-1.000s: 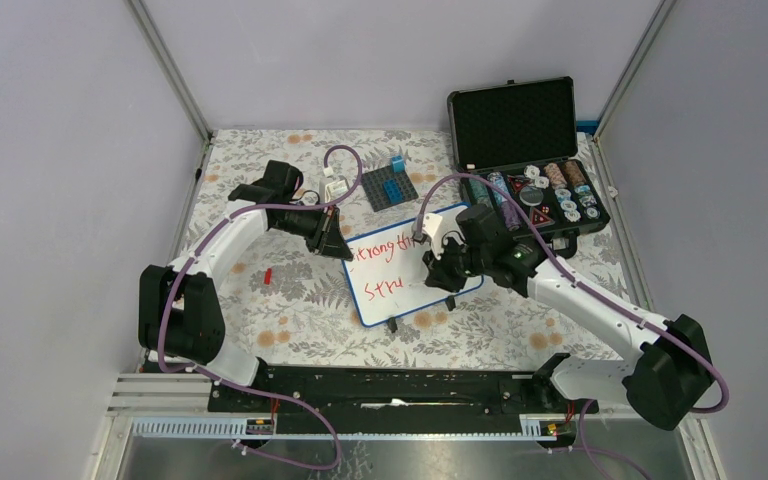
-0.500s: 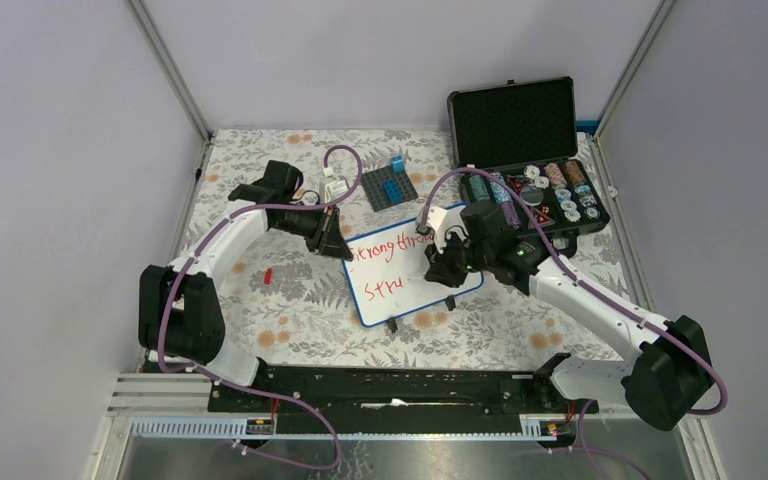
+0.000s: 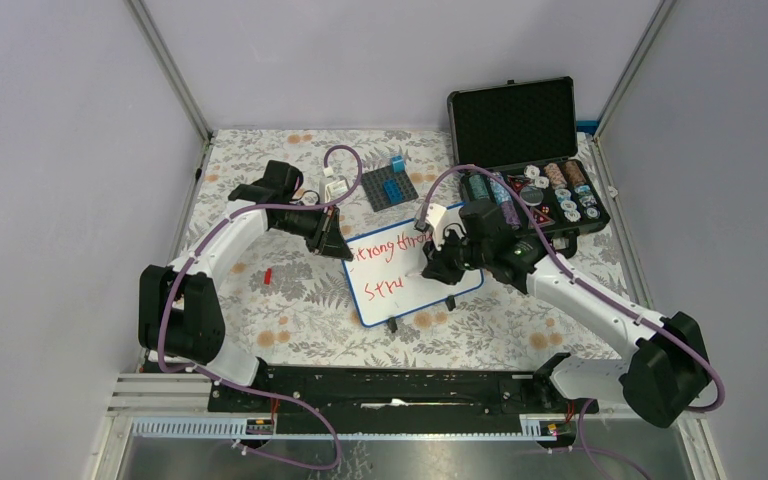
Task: Write a sentence on the whiteboard
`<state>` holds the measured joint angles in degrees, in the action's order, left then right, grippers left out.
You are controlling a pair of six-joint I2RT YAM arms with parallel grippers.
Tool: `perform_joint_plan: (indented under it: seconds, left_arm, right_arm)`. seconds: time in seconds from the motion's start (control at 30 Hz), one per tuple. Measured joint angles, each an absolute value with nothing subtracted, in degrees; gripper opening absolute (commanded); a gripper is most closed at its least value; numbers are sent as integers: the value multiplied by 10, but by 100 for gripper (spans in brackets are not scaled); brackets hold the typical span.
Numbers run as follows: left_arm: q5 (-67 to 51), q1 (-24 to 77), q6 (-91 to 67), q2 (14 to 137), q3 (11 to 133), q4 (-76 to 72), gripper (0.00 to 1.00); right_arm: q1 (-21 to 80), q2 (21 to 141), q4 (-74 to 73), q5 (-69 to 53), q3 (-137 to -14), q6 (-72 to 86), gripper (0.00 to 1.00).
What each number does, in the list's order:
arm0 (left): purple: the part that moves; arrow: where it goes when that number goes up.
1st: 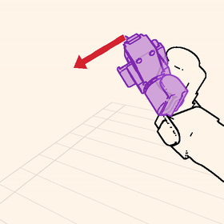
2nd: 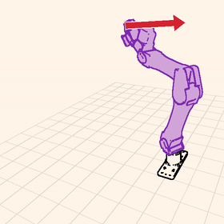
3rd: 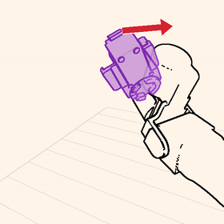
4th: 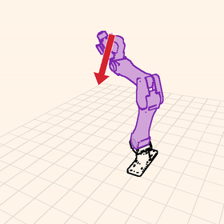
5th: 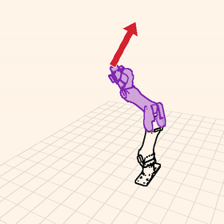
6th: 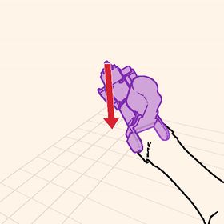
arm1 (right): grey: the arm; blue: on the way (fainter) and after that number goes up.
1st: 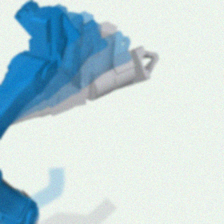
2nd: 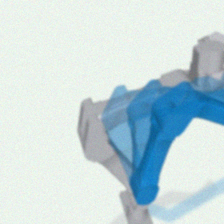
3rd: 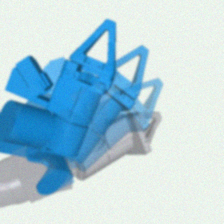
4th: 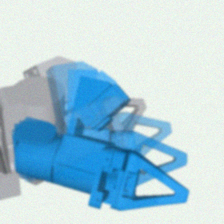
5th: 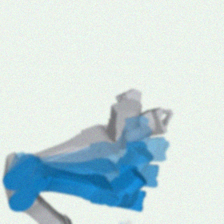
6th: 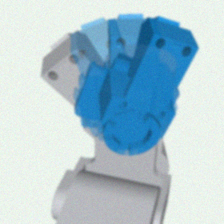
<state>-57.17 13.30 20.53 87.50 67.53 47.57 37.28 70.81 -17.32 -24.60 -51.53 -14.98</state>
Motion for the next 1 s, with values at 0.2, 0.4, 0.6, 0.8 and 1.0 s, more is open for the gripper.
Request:
perform_joint_plan:
  seconds: [0.2,0.4,0.6,0.8,1.0]
  left_arm:
    - [-572,133,205,875,675,476,0]
    - [-572,133,205,875,675,476,0]
    - [-572,133,205,875,675,476,0]
    - [-572,133,205,875,675,476,0]
    - [-572,133,205,875,675,476,0]
  right_arm:
    - [373,717,-173,-241,-515,-147,0]
    - [373,724,-173,-236,-516,-144,0]
    - [374,726,-173,-237,-517,-140,0]
    - [379,732,-173,-237,-519,-138,0]
    - [385,734,-173,-237,-519,-139,0]
